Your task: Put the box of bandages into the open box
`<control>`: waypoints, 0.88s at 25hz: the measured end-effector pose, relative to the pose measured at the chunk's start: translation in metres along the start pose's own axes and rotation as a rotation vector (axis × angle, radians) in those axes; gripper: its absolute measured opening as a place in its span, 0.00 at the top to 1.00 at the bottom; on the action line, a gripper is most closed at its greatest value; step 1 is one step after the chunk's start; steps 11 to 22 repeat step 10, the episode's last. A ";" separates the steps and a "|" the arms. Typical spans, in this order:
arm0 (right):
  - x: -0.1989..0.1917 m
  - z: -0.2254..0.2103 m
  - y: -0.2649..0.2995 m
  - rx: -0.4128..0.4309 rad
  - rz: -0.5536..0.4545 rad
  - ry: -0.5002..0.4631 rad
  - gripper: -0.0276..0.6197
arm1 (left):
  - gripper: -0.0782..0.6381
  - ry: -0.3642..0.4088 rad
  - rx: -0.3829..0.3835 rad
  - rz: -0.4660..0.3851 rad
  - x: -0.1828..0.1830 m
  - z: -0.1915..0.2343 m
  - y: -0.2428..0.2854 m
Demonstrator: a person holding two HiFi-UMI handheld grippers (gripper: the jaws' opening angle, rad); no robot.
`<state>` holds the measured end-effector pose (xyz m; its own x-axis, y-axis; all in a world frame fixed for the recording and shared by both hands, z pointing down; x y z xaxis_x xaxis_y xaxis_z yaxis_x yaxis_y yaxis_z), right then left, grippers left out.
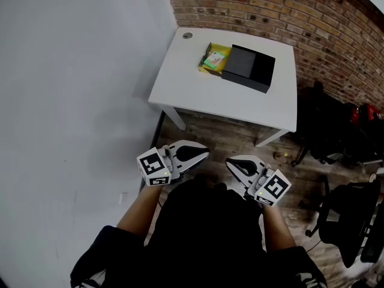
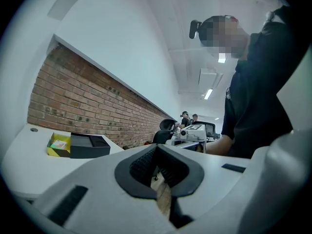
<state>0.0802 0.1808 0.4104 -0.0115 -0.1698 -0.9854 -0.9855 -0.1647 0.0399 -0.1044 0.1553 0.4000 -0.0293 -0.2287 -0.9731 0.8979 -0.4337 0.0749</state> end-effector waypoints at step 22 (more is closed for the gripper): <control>0.004 -0.010 -0.011 -0.073 -0.013 -0.014 0.95 | 0.87 -0.010 0.037 0.016 -0.002 0.002 -0.017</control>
Point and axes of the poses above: the fingertips, and each gripper's own axes: y forward along the fingers, z to its left, x out of its top, the point moved 7 cm from there along -y, backward along the fingers, and after that the axes turned 9 degrees about x, right-handed, at the moved point
